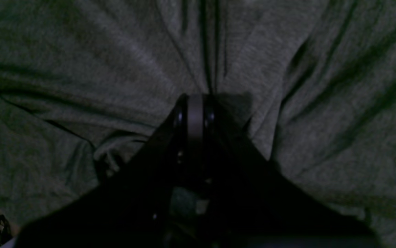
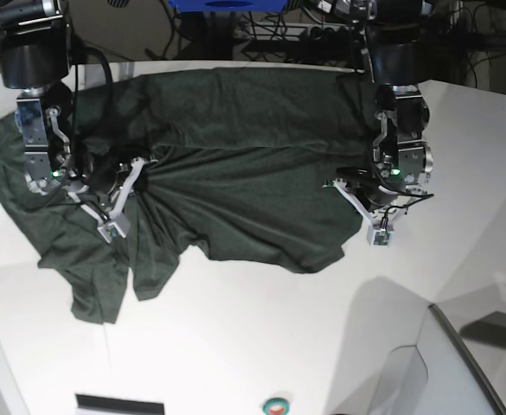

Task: Layout the t-shirt on the table in an organized manner, then fold the t-shirt properly
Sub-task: 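Hold the fabric with the right gripper and pull the left gripper's edge inward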

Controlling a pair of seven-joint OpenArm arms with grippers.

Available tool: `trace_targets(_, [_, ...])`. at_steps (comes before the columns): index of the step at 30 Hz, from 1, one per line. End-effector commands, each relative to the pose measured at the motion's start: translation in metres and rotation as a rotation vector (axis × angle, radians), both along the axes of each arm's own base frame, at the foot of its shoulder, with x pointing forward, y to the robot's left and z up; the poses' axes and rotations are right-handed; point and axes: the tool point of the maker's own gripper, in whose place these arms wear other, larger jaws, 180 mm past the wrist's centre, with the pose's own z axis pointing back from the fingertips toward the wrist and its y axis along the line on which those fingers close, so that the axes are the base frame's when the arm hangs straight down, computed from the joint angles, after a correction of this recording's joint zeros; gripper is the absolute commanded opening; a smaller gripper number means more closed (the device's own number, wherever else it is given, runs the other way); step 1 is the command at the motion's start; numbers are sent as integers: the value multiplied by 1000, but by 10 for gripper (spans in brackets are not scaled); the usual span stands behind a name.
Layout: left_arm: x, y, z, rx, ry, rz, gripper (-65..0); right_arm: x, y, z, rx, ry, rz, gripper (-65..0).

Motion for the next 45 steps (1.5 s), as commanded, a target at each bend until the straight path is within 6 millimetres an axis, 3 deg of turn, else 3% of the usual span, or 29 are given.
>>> trace_targets(1, [-5,-4,-3,8,16,-15,-650,8,-8,5,-27,-16,-6,-647])
trace_targets(9, [-37,-23,-3,32,22,-95,-650,11,-8,7,-27,-22,-6,-647])
trace_targets(18, [-36,-26,22,45,-53,-111,-650,12,-8,8,-27,-25,-6,-647])
trace_targets(21, [-24,-17,38,49,-103,-84,-650,15,-8,10,-27,-31,-6,-647])
trace_targets(23, [-6,-1,59,65,-163,-43,-650,15,-8,10,-27,-31,-6,-647])
trace_targets(27, [21,18,78,81,-153,15,-650,17,-8,10,-27,-34,-6,-647])
trace_targets(30, [43,31,79,105,-85,10,-650,17,-8,11,-27,-36,-6,-647])
trace_targets(33, [63,34,66,126,29,-20,-650,17,-8,11,-27,-36,-8,-647])
trace_targets(38, [81,33,47,126,173,-56,-650,18,-8,12,-27,-39,-7,-647])
trace_targets(45, [85,14,48,70,195,-215,-456,18,-8,12,-26,-37,-8,-647])
